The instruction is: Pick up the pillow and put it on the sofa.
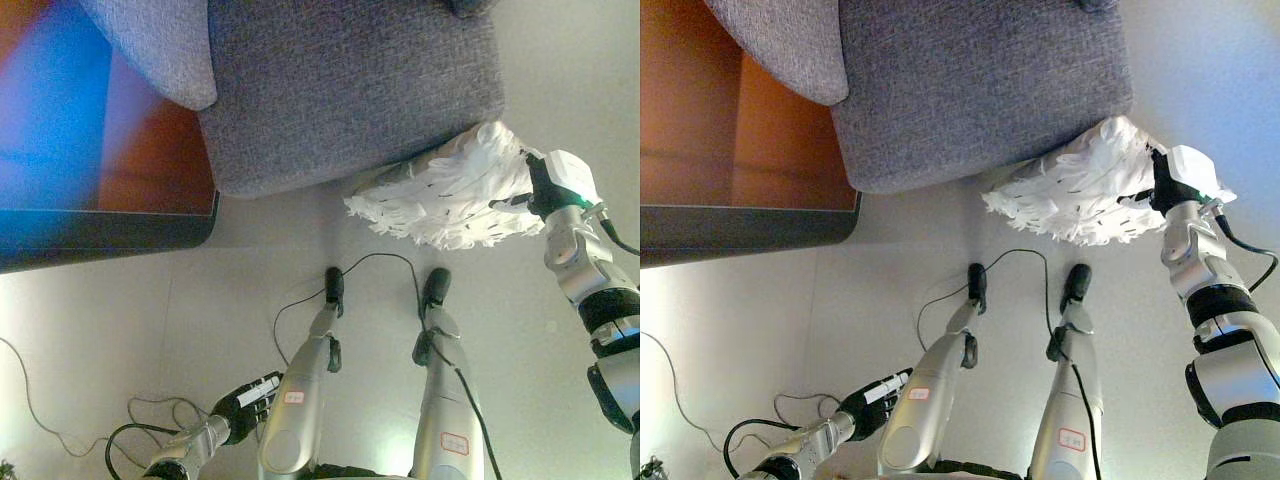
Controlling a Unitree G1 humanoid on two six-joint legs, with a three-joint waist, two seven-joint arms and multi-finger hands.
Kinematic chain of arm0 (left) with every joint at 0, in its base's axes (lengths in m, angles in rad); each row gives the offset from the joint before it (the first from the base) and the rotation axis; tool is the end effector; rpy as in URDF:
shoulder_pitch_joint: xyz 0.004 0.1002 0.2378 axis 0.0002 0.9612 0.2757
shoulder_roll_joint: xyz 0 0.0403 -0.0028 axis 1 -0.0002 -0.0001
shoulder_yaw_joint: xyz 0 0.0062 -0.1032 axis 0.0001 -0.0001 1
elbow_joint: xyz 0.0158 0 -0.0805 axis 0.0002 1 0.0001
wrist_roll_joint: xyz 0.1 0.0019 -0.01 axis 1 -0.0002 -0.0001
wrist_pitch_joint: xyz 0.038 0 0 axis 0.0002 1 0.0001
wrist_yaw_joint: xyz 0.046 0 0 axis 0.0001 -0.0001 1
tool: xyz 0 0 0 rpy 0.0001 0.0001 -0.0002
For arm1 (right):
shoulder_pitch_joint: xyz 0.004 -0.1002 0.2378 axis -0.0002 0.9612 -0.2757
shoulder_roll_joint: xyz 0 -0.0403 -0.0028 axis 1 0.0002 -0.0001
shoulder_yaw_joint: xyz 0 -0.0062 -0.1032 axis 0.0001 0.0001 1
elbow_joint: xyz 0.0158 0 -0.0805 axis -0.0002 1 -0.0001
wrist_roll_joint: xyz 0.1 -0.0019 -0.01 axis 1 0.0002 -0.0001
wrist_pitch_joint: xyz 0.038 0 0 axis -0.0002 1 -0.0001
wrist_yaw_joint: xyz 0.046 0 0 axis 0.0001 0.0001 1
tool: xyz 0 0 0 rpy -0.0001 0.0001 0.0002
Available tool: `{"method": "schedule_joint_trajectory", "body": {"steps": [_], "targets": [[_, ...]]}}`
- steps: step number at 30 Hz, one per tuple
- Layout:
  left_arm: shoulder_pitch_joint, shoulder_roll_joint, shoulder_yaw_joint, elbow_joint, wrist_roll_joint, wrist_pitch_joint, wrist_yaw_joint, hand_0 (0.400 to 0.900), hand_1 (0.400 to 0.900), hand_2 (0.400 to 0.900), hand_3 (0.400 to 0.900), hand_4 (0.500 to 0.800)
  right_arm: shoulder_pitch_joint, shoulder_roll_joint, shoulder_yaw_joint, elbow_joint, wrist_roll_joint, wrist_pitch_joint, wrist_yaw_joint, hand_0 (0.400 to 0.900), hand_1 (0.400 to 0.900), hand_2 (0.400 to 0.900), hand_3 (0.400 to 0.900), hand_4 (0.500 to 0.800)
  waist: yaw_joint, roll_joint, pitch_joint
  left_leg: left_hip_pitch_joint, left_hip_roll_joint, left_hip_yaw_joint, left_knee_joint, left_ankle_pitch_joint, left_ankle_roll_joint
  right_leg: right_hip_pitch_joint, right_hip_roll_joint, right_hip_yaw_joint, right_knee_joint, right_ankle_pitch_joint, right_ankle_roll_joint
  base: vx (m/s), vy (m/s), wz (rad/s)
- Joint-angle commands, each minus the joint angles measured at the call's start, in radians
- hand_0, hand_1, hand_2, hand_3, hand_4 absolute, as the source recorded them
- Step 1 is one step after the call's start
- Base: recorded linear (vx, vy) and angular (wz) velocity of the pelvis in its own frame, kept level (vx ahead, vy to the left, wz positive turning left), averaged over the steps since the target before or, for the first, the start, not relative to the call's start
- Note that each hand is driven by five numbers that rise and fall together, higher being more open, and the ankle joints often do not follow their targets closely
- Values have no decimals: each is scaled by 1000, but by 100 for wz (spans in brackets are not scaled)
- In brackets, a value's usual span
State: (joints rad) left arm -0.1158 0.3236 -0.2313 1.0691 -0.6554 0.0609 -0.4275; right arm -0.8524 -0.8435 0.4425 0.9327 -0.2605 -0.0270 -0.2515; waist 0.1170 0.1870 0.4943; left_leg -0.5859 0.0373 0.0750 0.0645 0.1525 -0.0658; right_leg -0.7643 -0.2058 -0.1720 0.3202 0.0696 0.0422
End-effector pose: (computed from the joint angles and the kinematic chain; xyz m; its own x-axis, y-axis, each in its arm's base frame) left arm 0.1367 0.2342 -0.0899 0.5995 -0.2658 -0.7549 -0.0639 0.9243 -0.3762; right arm 0.3168 -0.3107 0.1625 0.9393 -0.2934 0.1780 0.2599 0.2695 -0.9273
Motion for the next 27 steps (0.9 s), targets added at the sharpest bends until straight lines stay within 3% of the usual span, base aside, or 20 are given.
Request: {"method": "schedule_joint_trajectory", "body": {"steps": [1,9,15,16,17,27], "targets": [[82,34,-37,3,-29,12,-14,900,900,900,900,800,-114,-126,66,-100,11,-26,-6,900,900,900,900,800,10,41,26,-104,-39,-14,77,-20,4,15,55,-78,84,-145,1,-15,41,0],[115,29,-43,-18,-60,1,-26,900,900,900,900,800,-199,-133,102,-189,23,-29,40,900,900,900,900,800,24,67,26,-170,-34,-17,103,-18,3,-61,47,-66,128,-161,-4,-3,34,1],[137,29,-40,-23,-56,-7,-32,900,900,900,900,800,-263,-122,135,-219,74,14,144,900,900,900,900,800,32,68,26,-176,-37,-24,111,-39,-6,-76,38,-49,158,-201,3,35,-6,3],[139,29,-42,-26,-58,-8,-30,900,900,900,900,800,-273,-120,141,-219,80,12,164,863,863,863,863,778,34,69,26,-180,-37,-26,111,-38,-5,-80,39,-49,160,-202,1,0,0,0],[143,30,-41,-28,-58,-10,-31,900,900,900,900,800,-281,-120,148,-220,83,13,187,400,400,400,400,500,37,69,26,-183,-36,-27,112,-38,-6,-82,38,-50,160,-202,1,0,0,0],[169,29,-40,-52,-59,-15,-36,900,900,900,900,800,-289,-129,135,-197,150,-10,209,400,400,400,400,500,52,70,26,-169,-31,-28,92,-31,-10,-65,34,-67,146,-198,4,-7,12,-2]]}}
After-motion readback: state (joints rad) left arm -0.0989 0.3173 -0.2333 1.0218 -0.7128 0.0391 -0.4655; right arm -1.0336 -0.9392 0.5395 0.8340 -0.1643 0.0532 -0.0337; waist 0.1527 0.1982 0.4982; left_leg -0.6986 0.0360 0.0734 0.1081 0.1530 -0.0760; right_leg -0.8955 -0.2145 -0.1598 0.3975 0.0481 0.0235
